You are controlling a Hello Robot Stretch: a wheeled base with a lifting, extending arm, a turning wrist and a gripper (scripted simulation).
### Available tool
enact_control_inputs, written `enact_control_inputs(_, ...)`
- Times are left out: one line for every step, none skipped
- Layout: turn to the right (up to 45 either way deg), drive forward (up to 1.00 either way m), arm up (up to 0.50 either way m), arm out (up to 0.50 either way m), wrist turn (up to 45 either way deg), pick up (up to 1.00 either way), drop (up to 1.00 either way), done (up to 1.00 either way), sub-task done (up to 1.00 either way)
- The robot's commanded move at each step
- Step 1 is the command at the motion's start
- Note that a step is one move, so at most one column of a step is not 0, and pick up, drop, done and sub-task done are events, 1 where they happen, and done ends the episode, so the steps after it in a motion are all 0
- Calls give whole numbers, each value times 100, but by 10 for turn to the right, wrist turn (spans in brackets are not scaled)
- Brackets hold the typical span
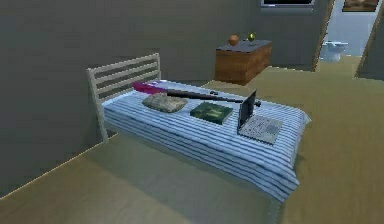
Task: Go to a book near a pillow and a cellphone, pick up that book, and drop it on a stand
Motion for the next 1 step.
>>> enact_control_inputs(450,0,0,0,0,0,0,0,0)
